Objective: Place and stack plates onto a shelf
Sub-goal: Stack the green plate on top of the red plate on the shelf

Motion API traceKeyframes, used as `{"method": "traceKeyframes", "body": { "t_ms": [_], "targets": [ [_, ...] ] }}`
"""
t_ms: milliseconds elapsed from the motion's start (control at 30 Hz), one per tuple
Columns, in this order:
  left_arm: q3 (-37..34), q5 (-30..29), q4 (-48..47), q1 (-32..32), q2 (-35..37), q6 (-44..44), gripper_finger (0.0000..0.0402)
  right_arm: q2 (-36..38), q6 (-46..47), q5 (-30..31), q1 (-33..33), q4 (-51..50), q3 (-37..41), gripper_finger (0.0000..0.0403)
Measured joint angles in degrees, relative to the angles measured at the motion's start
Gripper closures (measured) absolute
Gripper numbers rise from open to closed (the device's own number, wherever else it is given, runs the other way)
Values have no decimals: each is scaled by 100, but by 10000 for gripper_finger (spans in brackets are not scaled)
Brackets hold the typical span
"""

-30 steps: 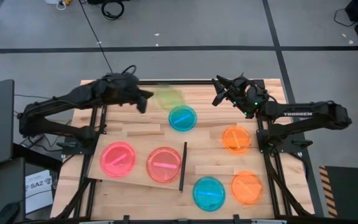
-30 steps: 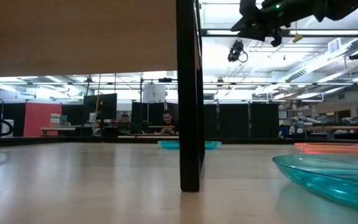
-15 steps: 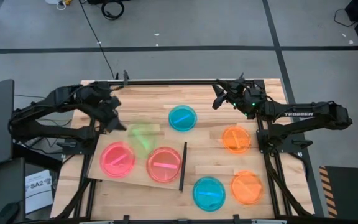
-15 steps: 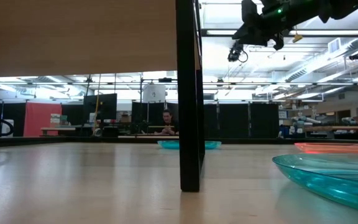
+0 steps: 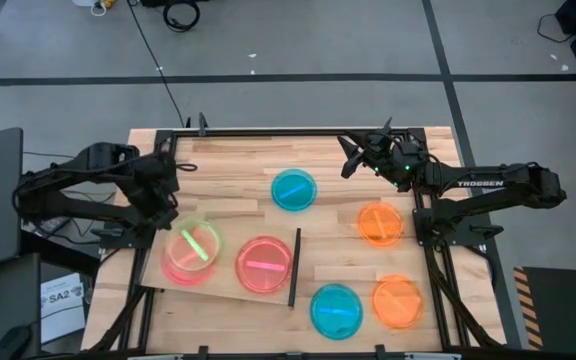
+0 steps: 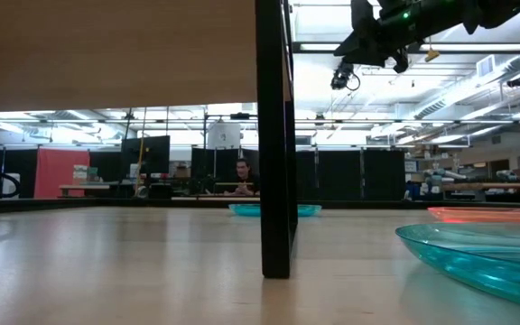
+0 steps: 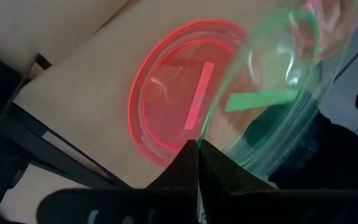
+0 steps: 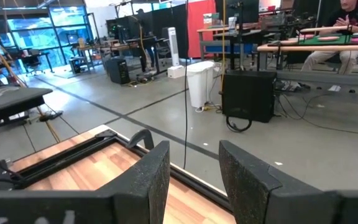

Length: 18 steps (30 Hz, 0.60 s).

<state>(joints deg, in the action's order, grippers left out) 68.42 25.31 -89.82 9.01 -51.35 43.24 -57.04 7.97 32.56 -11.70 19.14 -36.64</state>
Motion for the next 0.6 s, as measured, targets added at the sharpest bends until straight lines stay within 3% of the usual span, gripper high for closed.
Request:
{"method": "traceKeyframes", "body": {
  "t_ms": [600],
  "targets": [
    [-4, -504, -7, -1311, -638, 868, 395, 0, 0, -111, 0, 2, 0, 258]
  ]
}}
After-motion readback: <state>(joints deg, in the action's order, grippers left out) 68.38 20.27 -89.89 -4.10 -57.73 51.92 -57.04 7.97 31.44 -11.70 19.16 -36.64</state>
